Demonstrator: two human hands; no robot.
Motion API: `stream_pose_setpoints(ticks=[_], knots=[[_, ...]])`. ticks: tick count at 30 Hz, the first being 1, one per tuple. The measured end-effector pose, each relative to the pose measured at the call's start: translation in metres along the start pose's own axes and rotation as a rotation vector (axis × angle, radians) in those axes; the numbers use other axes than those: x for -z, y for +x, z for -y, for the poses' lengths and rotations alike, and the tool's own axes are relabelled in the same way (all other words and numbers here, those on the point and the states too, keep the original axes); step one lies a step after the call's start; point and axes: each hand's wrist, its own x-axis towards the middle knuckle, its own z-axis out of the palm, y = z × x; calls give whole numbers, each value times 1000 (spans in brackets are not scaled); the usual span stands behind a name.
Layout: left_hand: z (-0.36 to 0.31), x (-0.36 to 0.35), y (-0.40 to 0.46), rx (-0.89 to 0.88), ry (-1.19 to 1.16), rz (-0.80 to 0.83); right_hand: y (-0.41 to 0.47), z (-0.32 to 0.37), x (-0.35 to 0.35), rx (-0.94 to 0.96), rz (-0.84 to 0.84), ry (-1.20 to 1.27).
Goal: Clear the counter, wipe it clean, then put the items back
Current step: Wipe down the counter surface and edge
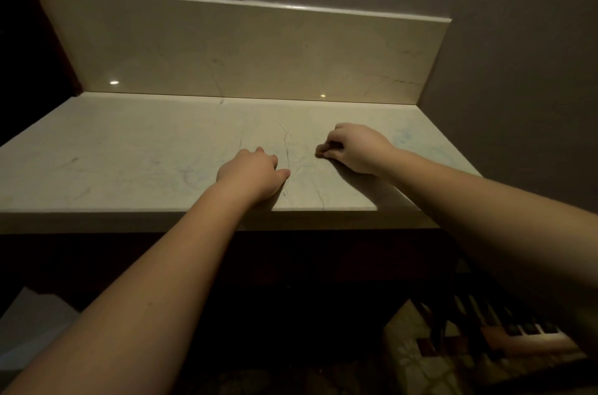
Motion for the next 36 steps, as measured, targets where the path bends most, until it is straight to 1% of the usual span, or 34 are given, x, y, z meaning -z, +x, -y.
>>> stream_pose_setpoints(ticks=[3, 5, 8, 10, 15, 18, 21, 25, 27, 29, 32, 36], knots=[[1, -1, -1, -5, -1, -5, -44, 9, 5, 117, 28, 16], [1, -1, -2, -6, -6, -12, -68, 0, 9, 140, 39, -4], [0, -1, -4, -15, -8, -20, -70, -17, 16, 72, 82, -46], [1, -1, -4, -22, -10, -21, -53, -17, 15, 19, 68, -46], [2, -2, -7, -42, -11, -17, -15, 16, 4, -34, 11, -43], [0, -2, -6, -76, 71, -2, -34, 35, 2, 38, 1, 41], [1, -3, -4, -88, 116, 1, -72, 36, 7, 168, 52, 83], [3, -5, -5, -81, 94, -12, -98, 14, 19, 188, 137, 64], [3, -5, -6, -76, 86, -12, -98, 8, 21, 180, 162, 41], [3, -5, -6, -71, 83, -11, -89, 13, 20, 168, 151, 34], [1, -2, -7, -63, 81, -17, -62, 38, 13, 142, 93, 35], [0, 0, -10, -64, 89, -20, -48, 70, 7, 141, 75, 65]])
